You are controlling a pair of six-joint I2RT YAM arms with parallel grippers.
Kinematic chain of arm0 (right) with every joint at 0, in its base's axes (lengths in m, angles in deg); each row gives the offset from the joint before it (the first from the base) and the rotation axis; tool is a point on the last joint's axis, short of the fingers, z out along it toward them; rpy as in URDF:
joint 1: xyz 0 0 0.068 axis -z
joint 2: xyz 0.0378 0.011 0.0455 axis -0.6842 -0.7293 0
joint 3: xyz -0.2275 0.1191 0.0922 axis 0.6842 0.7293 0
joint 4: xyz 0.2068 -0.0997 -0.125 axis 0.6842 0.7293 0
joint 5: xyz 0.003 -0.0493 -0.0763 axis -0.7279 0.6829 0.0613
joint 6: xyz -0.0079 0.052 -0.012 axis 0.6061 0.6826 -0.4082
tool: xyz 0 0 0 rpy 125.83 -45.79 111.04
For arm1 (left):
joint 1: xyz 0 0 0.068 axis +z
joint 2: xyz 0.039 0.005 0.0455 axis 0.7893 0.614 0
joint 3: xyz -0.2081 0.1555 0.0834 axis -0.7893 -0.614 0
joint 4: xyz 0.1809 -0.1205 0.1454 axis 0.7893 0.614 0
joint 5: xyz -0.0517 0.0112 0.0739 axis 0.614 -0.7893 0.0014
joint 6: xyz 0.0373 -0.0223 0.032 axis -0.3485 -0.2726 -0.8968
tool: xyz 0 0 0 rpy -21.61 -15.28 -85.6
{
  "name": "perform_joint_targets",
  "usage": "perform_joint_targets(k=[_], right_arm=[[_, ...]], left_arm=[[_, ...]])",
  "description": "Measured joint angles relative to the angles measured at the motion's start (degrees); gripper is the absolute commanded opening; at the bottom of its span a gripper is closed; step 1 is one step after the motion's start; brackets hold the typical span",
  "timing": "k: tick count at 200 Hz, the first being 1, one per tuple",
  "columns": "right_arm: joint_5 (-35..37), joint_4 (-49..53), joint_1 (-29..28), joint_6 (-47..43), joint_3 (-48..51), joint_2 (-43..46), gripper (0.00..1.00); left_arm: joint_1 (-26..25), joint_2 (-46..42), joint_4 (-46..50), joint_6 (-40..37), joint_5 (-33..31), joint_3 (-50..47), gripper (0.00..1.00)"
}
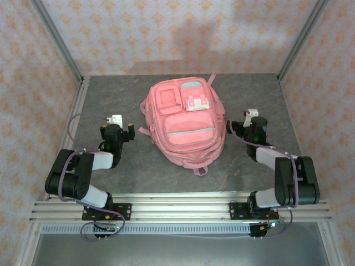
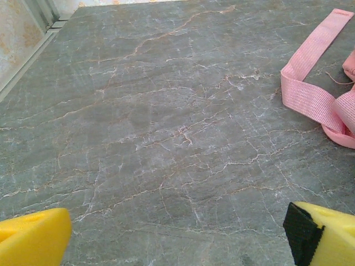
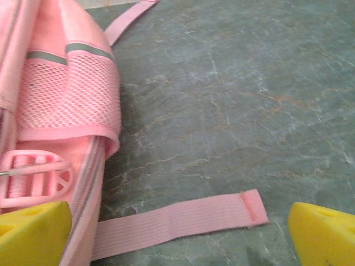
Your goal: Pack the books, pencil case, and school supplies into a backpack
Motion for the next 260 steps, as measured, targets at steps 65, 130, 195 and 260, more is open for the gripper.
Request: perform_joint_targets(k=[65, 130, 195, 260], right_arm=[[2.3, -11.0, 4.4, 5.0, 14.4, 9.0, 1.0], [2.1, -20.0, 5.0, 5.2, 9.8, -8.1, 0.99], [16.6, -17.9, -0.2, 5.4, 5.1, -8.3, 0.99], [13.9, -17.4, -0.2, 3.8, 5.4, -8.1, 0.99]], left_arm=[[0.0, 0.0, -0.5, 0.0, 0.0, 0.0, 1.0], [0.3, 0.2, -1.1, 0.0, 0.3, 0.3, 1.0], [0.9, 0.2, -1.1, 0.1, 0.6, 0.7, 1.0], [1.1, 0.2, -1.0, 0.0, 1.5, 1.0, 1.0]])
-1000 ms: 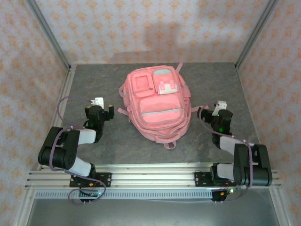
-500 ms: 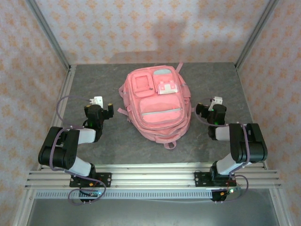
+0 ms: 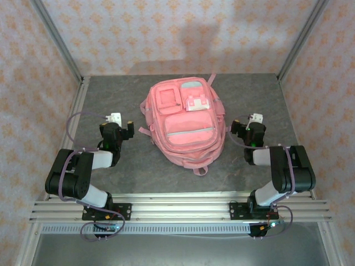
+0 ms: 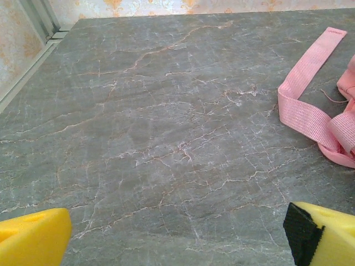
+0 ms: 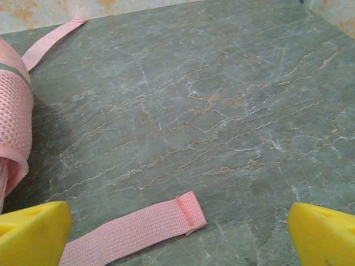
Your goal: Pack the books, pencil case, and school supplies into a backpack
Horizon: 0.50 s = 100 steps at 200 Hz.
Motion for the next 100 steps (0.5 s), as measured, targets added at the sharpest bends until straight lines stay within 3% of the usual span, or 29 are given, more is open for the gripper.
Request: perform_joint_targets(k=[100], right_arm=[[1.5, 0.8, 0.6, 0.7, -0.1, 0.0, 0.99]], left_arm=[[1.2, 0.0, 0.3, 0.2, 0.6, 0.4, 1.0]])
